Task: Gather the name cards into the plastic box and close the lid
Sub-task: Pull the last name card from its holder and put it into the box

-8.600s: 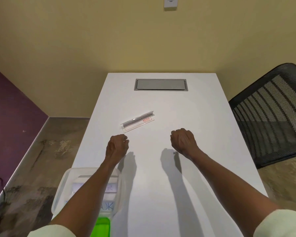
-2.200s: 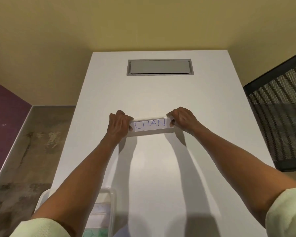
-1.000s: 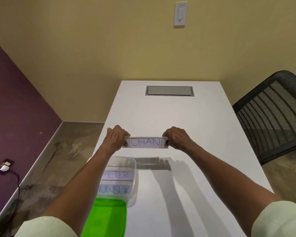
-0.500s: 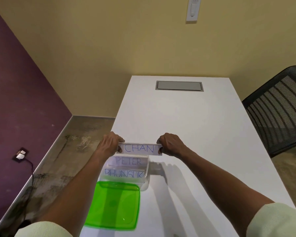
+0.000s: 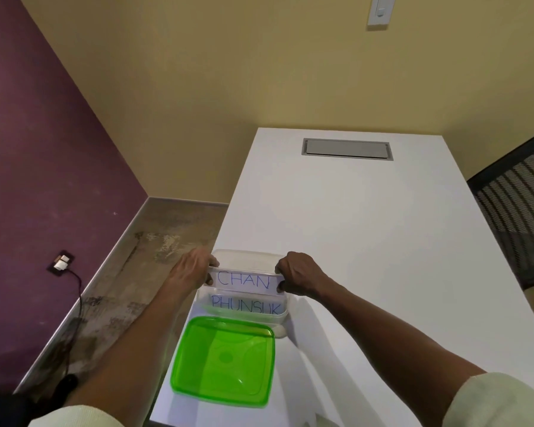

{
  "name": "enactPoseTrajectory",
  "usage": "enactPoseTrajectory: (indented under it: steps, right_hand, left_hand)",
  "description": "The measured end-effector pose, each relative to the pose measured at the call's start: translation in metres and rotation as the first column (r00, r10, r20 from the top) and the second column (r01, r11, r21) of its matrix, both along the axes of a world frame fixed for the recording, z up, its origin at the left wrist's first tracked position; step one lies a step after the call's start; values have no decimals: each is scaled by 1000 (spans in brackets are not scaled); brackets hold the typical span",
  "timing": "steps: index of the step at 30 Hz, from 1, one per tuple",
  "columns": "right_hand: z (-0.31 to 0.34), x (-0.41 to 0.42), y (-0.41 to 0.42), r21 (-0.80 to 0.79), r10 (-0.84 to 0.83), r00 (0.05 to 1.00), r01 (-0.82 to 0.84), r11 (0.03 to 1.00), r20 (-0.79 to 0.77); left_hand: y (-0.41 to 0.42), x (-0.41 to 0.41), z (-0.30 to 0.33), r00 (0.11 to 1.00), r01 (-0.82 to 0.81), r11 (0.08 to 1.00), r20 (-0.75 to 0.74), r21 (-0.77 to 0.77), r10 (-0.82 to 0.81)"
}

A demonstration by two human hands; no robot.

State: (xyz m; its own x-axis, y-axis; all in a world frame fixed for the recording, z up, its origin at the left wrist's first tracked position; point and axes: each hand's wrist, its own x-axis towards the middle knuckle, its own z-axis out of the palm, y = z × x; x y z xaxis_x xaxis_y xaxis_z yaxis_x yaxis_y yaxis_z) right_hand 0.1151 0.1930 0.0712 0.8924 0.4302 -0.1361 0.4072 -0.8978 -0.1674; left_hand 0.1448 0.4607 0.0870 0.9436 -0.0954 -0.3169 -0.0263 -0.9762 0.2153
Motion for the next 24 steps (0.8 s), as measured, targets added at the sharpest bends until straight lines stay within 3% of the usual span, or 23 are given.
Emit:
enactPoseTrajectory:
  steps: [13,24]
  right_hand:
    - [-26,-6,23,-195,170,985,-163,967,18]
    - [-46,1,38,-332,201,978,-207,920,-53]
  left_hand:
    - [5,-5,-41,991,136,984,-10,117,-136]
    - [6,-8,-65,973,228,936,-15,267,-232]
